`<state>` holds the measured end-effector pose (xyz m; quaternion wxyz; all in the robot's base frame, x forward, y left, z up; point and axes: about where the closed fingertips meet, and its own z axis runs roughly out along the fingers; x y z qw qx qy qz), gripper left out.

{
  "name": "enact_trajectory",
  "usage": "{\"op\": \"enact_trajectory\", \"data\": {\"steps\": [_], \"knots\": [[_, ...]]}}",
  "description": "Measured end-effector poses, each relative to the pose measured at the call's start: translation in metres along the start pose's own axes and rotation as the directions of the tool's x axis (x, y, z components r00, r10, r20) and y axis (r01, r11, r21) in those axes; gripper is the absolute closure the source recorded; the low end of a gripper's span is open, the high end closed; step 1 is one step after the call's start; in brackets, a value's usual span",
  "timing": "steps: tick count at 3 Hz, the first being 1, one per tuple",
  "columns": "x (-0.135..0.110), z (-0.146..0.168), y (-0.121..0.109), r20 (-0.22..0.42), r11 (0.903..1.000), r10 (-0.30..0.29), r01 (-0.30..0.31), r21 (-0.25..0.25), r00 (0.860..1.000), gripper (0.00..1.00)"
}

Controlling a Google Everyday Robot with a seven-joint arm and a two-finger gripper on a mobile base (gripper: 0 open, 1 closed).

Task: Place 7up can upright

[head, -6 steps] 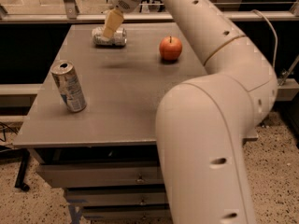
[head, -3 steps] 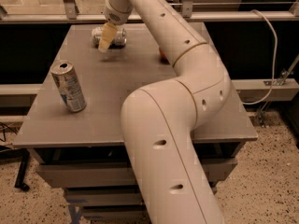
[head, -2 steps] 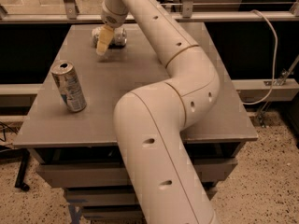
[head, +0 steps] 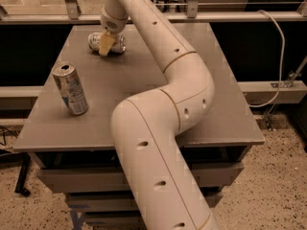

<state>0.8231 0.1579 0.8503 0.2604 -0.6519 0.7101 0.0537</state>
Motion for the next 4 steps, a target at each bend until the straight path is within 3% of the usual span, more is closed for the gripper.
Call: {"op": "enact_trajectory", "data": {"steps": [1,2,3,4], "knots": [[-0.004,-0.003,0.004,0.007,0.9998,-0.013,0.014,-0.017,1.0,0.64],[-0.015,-0.038,0.005,0.041,0.9985,-0.055,0.055,0.001,0.998,0.88],[-0.023,-0.096,0.001,0.125,0.9967,-0.072,0.067,0.046,0.99,1.0],[-0.017,-0.154,-0.003,0.26,0.9963,-0.038,0.016,0.084,0.965,1.0]]}}
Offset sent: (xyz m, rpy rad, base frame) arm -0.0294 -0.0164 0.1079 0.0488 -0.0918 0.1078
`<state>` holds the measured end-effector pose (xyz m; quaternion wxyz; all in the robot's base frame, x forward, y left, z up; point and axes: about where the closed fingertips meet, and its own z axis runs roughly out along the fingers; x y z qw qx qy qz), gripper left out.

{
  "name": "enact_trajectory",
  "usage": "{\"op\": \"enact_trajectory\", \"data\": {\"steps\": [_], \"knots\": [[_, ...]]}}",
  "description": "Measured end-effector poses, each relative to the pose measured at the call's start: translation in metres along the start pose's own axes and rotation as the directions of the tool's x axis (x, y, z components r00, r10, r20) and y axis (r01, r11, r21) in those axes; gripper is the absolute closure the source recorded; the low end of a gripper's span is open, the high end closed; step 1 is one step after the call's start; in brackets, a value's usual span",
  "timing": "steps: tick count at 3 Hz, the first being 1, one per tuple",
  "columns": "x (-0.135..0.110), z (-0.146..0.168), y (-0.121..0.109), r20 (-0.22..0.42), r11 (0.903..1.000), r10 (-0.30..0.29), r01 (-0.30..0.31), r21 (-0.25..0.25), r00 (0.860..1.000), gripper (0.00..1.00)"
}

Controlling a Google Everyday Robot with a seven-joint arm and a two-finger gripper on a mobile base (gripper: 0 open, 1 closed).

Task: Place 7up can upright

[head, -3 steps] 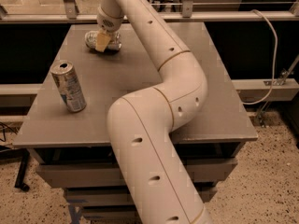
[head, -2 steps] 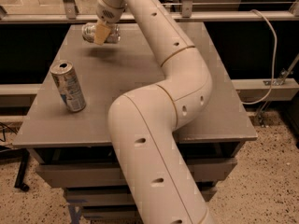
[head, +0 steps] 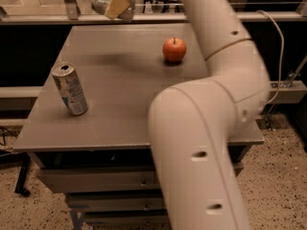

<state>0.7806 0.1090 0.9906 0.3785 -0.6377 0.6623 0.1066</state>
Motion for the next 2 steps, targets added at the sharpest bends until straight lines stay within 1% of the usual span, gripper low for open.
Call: {"op": "enact_trajectory", "data": {"steps": [1,2], "knots": [[-0.009,-0.083,-0.002,0.191,0.9942,0.058,-0.074,0.078,0.98,1.0],[-0.043,-0.17,0.021,0.386,0.9836,0.054,-0.116,0.138,0.921,1.0]]}}
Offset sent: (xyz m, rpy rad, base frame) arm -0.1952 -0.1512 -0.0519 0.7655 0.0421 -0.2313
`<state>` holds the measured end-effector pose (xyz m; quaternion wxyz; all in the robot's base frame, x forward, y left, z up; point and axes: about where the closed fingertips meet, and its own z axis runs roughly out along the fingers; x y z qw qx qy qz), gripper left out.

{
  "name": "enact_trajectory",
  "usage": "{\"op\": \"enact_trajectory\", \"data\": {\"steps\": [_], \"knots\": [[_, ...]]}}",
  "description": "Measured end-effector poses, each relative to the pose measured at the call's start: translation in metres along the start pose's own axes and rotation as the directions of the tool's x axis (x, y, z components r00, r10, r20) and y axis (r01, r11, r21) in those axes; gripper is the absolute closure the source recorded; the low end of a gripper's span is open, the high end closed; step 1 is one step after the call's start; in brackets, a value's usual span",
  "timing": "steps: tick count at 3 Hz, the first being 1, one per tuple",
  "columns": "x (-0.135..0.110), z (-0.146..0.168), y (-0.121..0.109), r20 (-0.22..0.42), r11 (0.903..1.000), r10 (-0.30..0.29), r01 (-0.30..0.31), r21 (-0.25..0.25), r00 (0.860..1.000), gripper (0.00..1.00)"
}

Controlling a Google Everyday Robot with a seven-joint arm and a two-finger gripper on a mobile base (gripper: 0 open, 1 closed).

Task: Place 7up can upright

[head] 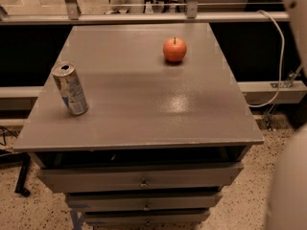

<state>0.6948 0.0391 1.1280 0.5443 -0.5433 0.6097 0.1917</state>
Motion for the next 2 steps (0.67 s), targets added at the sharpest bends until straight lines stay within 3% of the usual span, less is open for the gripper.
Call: {"op": "enact_trajectory", "data": {"steps": [1,2], "knots": [[-0.053,-0.043,0.035,0.203,0.9996,0.012,-0.017,0.024,0.979,1.0],[-0.056,-0.05,0.048,0.283,0.9976,0.052,-0.063,0.029,0.958,1.0]]}}
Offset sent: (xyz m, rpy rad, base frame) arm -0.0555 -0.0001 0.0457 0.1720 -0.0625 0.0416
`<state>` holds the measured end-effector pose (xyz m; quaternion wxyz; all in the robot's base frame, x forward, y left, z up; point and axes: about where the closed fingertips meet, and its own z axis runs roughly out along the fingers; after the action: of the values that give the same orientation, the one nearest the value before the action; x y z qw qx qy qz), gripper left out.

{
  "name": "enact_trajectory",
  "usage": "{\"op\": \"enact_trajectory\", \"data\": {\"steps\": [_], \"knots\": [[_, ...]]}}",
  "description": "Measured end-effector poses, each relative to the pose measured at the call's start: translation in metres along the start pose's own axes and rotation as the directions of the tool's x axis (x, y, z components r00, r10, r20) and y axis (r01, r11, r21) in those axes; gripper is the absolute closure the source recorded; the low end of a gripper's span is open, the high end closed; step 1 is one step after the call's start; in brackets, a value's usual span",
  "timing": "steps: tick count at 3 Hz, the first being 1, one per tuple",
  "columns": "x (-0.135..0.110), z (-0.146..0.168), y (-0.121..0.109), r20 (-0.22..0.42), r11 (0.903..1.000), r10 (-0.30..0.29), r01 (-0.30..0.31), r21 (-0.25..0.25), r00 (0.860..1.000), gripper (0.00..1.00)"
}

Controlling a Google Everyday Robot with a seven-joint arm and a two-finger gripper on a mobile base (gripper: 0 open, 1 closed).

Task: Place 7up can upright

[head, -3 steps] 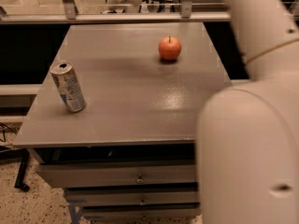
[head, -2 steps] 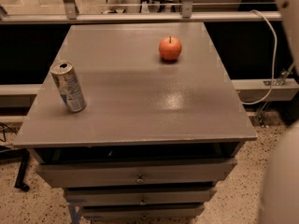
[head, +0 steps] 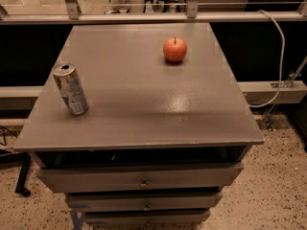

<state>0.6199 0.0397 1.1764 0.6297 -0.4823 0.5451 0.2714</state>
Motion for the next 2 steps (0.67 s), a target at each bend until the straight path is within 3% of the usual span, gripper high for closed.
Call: {"op": "enact_trajectory", "data": {"steps": [1,2], "knots": [[0.0,0.001,0.0,0.001,1.0,0.004,-0.004,-0.001,1.0,1.0],[0.025,-0.008,0.011,0.0,0.9985,0.053,-0.053,-0.017,0.999,1.0]]}}
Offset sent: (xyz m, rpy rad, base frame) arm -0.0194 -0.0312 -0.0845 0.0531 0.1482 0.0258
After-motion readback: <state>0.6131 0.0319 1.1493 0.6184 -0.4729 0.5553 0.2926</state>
